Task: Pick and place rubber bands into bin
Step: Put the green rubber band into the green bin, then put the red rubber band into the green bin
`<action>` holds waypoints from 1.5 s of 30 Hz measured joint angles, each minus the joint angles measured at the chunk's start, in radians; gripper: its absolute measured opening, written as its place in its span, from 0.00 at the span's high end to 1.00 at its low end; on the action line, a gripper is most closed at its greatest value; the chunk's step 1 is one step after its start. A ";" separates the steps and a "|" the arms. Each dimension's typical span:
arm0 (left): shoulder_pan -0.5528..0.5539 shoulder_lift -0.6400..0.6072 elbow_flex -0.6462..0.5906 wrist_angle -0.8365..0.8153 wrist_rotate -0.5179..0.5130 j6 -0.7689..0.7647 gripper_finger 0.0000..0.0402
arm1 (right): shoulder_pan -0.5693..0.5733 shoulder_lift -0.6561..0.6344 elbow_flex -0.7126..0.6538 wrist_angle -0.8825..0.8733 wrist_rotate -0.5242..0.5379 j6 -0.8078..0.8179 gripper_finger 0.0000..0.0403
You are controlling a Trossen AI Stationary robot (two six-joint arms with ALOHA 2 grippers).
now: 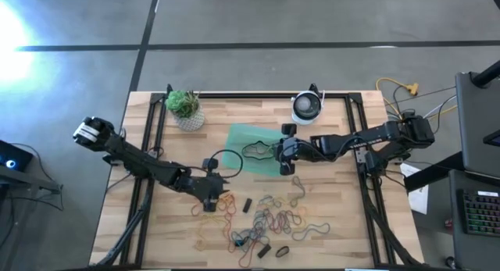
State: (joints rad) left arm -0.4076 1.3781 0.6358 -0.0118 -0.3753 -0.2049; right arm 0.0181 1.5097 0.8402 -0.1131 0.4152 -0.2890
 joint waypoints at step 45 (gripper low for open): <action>-0.053 0.038 0.001 -0.346 0.210 -0.416 0.73 | 0.216 -0.050 0.014 -0.010 -0.059 0.041 0.82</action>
State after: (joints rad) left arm -0.4603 1.4159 0.6370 -0.3576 -0.1654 -0.6208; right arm 0.2337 1.4595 0.8538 -0.1234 0.3565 -0.2482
